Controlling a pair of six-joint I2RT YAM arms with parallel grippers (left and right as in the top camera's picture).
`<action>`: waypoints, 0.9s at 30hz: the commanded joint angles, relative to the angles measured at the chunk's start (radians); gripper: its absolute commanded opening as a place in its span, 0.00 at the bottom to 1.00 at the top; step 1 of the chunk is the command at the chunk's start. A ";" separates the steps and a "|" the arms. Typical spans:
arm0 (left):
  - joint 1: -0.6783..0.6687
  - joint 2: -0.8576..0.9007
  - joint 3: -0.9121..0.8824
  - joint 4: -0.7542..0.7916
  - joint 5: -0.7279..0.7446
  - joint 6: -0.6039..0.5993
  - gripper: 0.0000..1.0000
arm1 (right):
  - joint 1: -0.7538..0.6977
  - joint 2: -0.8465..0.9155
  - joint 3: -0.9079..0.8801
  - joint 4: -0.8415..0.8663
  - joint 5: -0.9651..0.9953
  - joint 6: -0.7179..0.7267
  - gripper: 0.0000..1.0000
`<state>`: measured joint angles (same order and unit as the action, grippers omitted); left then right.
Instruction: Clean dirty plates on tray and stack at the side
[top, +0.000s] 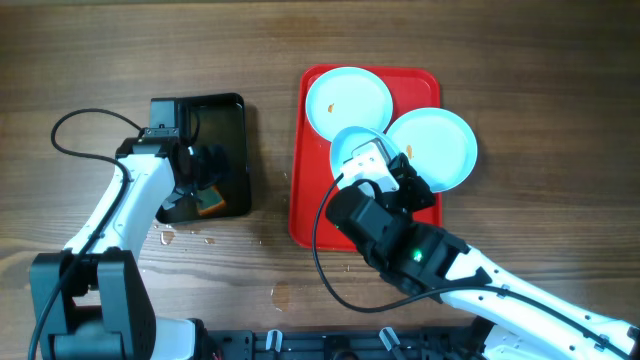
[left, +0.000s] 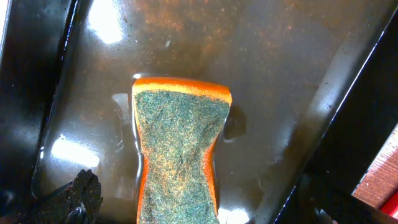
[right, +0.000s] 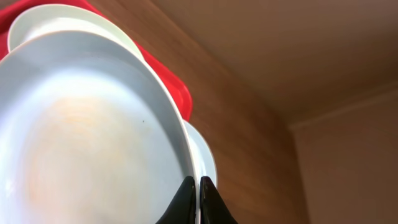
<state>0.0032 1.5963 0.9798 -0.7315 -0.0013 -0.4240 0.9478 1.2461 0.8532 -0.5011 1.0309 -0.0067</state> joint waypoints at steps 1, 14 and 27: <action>0.005 0.004 0.000 0.003 0.008 0.002 1.00 | -0.022 -0.013 0.000 -0.002 -0.094 0.126 0.04; 0.005 0.004 0.000 0.003 0.008 0.002 1.00 | -0.985 -0.121 0.004 -0.040 -1.017 0.533 0.04; 0.005 0.004 0.000 0.003 0.009 0.002 1.00 | -1.531 0.280 0.004 0.108 -1.066 0.583 0.13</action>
<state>0.0032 1.5963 0.9798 -0.7315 -0.0010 -0.4240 -0.5842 1.4616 0.8532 -0.4358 -0.0044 0.5598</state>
